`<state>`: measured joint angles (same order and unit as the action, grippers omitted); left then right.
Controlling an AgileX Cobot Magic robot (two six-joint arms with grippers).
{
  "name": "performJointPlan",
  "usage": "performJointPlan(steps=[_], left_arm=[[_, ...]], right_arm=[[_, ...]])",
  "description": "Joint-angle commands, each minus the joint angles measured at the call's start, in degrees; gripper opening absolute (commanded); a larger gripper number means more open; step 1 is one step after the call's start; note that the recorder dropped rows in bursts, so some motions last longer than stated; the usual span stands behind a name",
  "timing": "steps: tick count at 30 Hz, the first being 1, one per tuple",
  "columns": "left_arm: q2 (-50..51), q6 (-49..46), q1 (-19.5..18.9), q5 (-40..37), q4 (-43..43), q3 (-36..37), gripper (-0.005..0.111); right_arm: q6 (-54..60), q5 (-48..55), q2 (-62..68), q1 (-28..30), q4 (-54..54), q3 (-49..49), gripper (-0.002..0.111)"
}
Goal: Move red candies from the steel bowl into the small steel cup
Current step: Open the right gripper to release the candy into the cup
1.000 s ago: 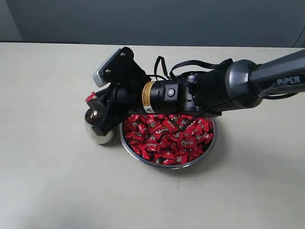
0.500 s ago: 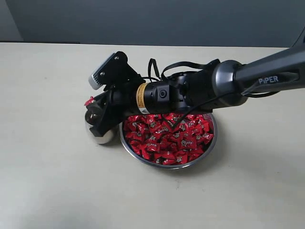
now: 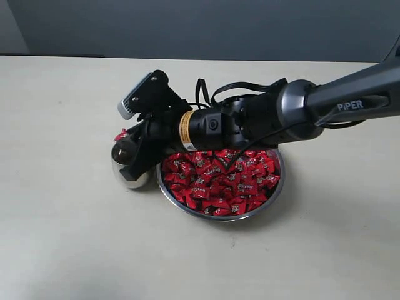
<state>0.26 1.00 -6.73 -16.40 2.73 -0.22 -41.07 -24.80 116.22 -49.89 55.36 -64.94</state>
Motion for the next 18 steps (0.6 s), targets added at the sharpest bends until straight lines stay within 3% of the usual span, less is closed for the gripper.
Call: performJointPlan(steps=[1,12,14,18], left_arm=[[-0.3,0.1,0.0,0.1,-0.2,0.2,0.0],[-0.3,0.1,0.0,0.1,-0.2,0.2,0.0],[-0.3,0.1,0.0,0.1,-0.2,0.2,0.0],[-0.3,0.1,0.0,0.1,-0.2,0.2,0.0]], right_arm=[[0.0,-0.3,0.2,0.1,0.1,-0.3,-0.001],[0.0,-0.2,0.2,0.1,0.1,-0.3,0.0],[0.0,-0.1,0.2,0.1,0.1,-0.3,0.01],[0.0,-0.1,0.2,0.1,0.1,-0.3,0.04]])
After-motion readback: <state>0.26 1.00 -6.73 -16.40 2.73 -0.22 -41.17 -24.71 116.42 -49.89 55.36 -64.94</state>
